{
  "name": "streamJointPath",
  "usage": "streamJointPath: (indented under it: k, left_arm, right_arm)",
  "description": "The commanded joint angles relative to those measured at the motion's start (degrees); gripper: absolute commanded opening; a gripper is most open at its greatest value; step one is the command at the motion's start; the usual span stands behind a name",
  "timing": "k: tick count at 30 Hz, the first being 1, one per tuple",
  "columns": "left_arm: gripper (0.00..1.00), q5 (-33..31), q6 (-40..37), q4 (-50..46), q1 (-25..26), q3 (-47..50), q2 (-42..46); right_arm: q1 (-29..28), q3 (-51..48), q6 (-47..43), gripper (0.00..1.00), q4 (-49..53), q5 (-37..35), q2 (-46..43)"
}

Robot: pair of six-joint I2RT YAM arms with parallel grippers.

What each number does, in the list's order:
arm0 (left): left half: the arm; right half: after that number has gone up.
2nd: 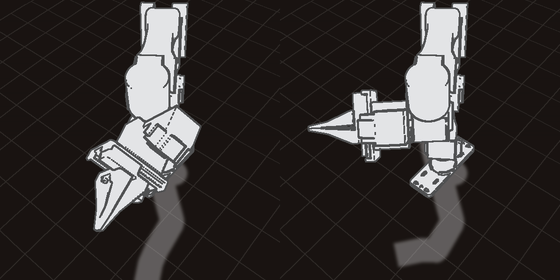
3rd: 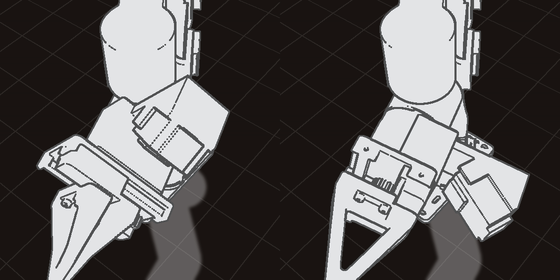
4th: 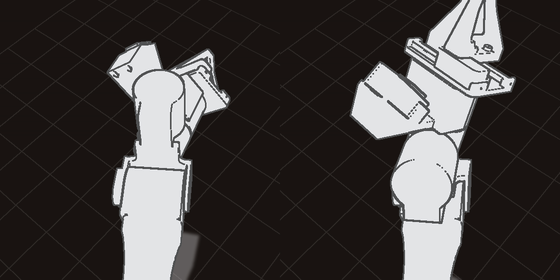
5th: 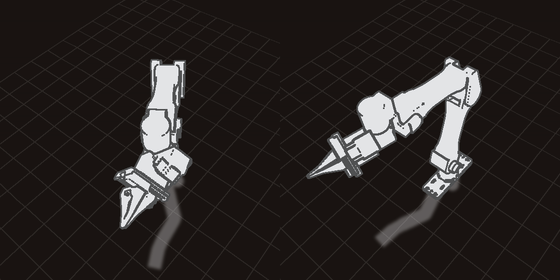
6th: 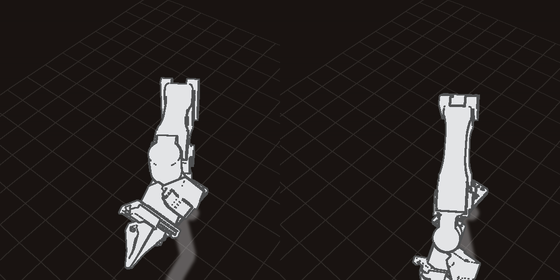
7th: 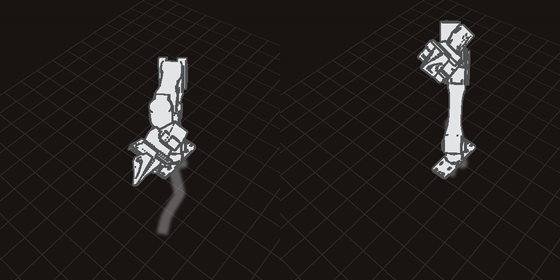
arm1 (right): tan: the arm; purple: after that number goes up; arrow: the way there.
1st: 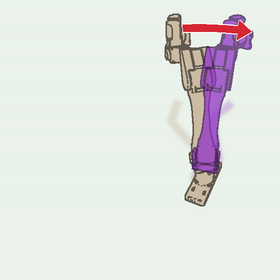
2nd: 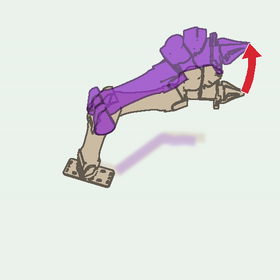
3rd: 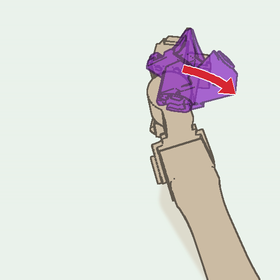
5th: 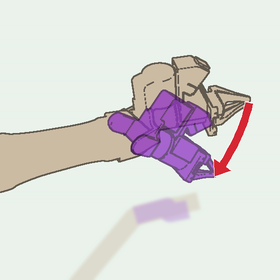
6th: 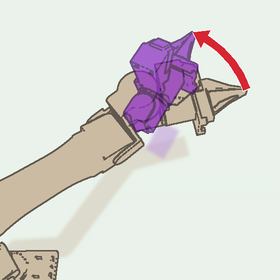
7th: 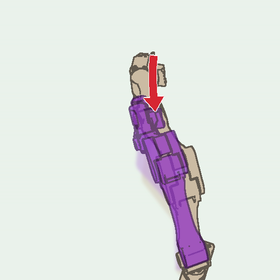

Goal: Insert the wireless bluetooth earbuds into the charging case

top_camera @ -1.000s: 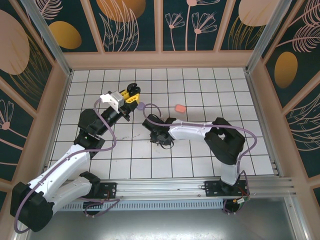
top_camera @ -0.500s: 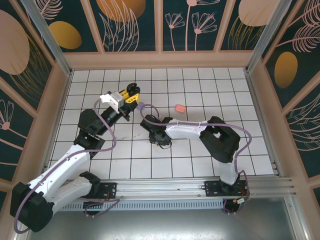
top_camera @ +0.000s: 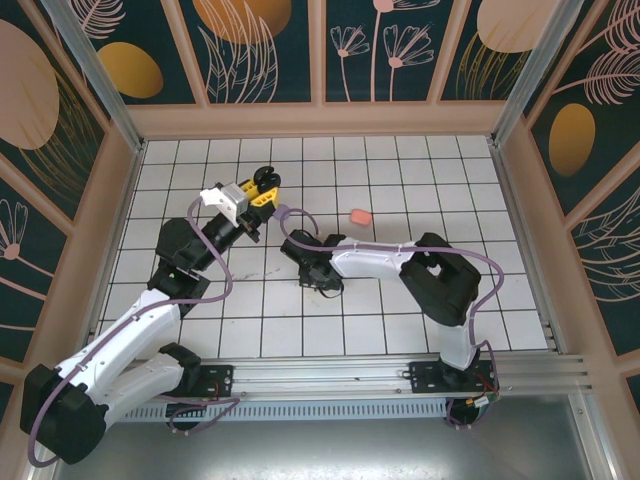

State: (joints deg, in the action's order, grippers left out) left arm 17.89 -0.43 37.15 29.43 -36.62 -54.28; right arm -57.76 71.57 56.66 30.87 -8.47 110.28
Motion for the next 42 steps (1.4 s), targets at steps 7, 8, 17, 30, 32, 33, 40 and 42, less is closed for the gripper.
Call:
streamJointPath:
  k: [7, 8, 17, 30, 32, 33, 40, 42]
  left_arm:
    - [0.00, 2.65, -0.13, 2.05, 0.28, -0.38, 0.84]
    - [0.00, 3.05, -0.25, 1.97, 0.28, -0.38, 0.93]
    - [0.00, 8.15, -1.53, 1.25, 0.28, -0.08, 0.84]
    - [0.00, 19.77, -0.67, 0.21, 0.32, -1.95, -3.41]
    - [0.00, 20.24, -0.46, 0.25, 0.30, -2.32, -3.94]
    - [0.00, 20.43, -0.34, 0.21, 0.36, -2.55, -4.20]
    - [0.00, 21.22, 0.39, -0.06, 0.36, -3.43, -5.31]
    - [0.00, 21.30, 0.43, -0.19, 0.36, -3.59, -5.48]
  right_arm:
    - [0.08, -1.52, -1.84, 0.15, -1.29, -7.33, -12.52]
    - [0.18, -1.63, -2.14, 0.15, -1.46, -8.08, -14.24]
    - [1.50, 0.06, -8.43, 0.15, -3.94, -13.55, -31.79]
    - [0.95, 14.74, -24.05, 0.15, -9.84, -11.83, -38.66]
    - [0.51, 15.25, -25.08, 0.15, -11.60, -10.92, -38.41]
    - [0.23, 15.41, -25.43, 0.15, -12.44, -10.59, -38.23]
    - [-2.20, 13.71, -28.07, 0.15, -17.75, -9.45, -36.81]
    - [-2.79, 12.78, -28.51, 0.15, -19.31, -9.21, -36.56]
